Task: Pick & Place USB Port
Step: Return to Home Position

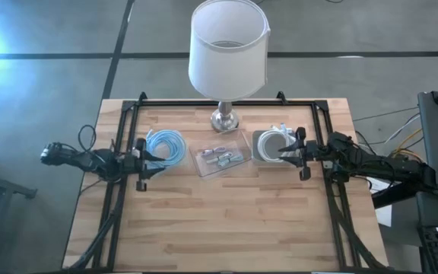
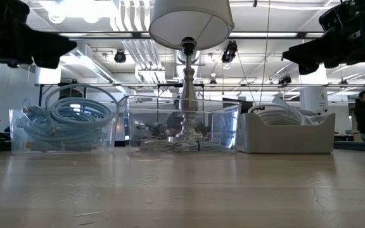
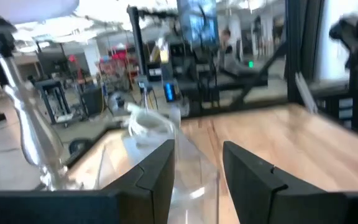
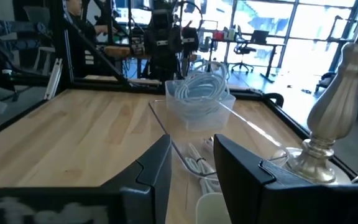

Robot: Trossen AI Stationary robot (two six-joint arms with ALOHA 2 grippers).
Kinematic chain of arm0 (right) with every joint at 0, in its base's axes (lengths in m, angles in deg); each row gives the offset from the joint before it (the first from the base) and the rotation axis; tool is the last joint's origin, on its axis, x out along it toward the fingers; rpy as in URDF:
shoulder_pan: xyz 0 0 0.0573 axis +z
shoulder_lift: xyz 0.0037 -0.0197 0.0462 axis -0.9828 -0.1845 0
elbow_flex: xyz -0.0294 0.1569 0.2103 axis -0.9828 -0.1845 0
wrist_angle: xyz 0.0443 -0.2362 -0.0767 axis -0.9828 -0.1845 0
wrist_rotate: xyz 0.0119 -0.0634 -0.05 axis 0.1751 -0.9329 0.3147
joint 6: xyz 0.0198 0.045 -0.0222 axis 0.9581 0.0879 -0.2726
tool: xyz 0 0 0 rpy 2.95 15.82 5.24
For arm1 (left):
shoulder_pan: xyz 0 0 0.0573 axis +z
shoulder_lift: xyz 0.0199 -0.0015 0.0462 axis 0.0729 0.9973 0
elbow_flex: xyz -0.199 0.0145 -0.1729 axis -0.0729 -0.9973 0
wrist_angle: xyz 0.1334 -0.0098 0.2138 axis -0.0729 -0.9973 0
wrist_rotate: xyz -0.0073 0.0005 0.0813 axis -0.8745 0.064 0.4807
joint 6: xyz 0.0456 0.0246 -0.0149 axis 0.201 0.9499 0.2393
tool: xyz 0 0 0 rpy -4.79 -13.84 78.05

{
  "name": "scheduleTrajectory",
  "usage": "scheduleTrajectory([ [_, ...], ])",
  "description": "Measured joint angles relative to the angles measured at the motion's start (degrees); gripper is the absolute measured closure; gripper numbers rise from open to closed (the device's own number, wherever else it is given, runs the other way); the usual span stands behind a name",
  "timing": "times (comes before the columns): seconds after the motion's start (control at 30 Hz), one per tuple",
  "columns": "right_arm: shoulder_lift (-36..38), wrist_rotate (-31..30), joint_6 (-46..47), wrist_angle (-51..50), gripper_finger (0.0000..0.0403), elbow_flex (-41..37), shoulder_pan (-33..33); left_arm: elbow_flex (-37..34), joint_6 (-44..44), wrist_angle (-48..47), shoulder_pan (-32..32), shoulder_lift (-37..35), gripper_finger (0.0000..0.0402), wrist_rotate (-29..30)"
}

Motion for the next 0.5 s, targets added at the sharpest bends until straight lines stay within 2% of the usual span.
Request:
scheduleTrajectory([
  [0.4, 5.73, -0.23, 3.37, 1.11, 0.029, -4.56, 0.01, -1.04, 1.22, 0.55, 0.03, -0.01, 0.0262, 0.86],
  [0.5, 6.97, -4.22, 6.24, 1.1, 0.0287, -5.73, 0.05, -1.04, 1.21, 0.54, 0.11, -0.03, 0.0262, 0.94],
])
